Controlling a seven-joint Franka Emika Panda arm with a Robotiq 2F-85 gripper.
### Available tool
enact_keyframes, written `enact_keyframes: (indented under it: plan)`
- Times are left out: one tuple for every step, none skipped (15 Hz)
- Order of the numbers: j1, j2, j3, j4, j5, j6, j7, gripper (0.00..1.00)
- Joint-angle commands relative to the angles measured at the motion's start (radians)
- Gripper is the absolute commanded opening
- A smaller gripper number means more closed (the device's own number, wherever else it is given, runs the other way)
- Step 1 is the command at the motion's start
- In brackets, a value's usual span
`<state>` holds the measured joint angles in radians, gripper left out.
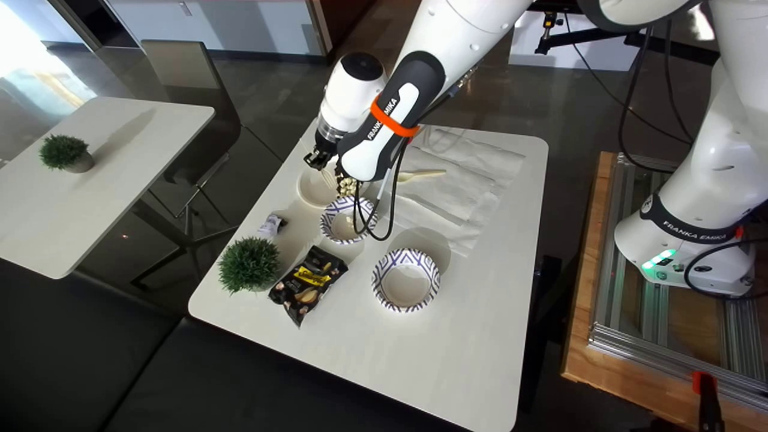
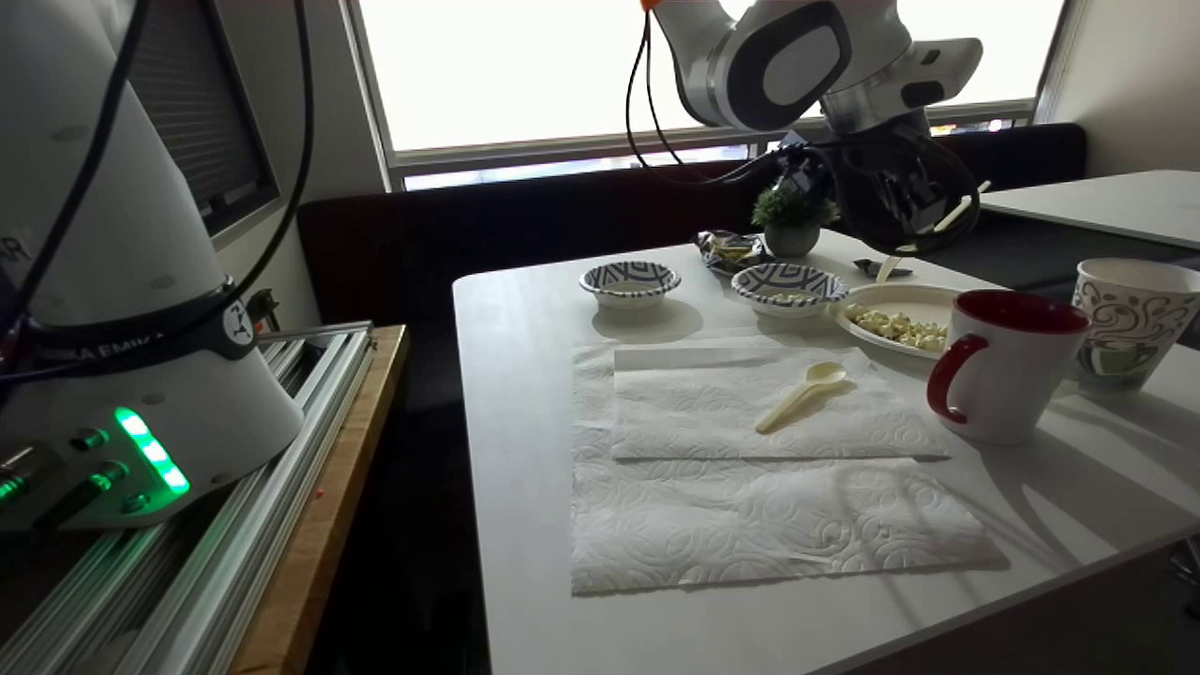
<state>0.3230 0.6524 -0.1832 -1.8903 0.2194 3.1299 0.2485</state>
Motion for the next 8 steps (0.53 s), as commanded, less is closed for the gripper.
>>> enact_keyframes:
  plan:
    - [0.007,0.003,-0.012,0.010,-0.026,-0.011,0.031,0.03]
    - [0.010,0.008,-0.017,0.010,-0.027,-0.009,0.032,0.03]
    - [0.011,0.011,-0.019,0.010,-0.028,-0.008,0.032,0.03]
    - [0.012,0.015,-0.021,0.011,-0.028,-0.008,0.032,0.03]
    - [0.014,0.018,-0.024,0.011,-0.028,-0.007,0.033,0.03]
    - [0.014,0.021,-0.025,0.011,-0.028,-0.007,0.033,0.03]
    - [0.016,0.025,-0.027,0.012,-0.028,-0.008,0.033,0.03]
    - [0.018,0.029,-0.030,0.013,-0.028,-0.008,0.034,0.03]
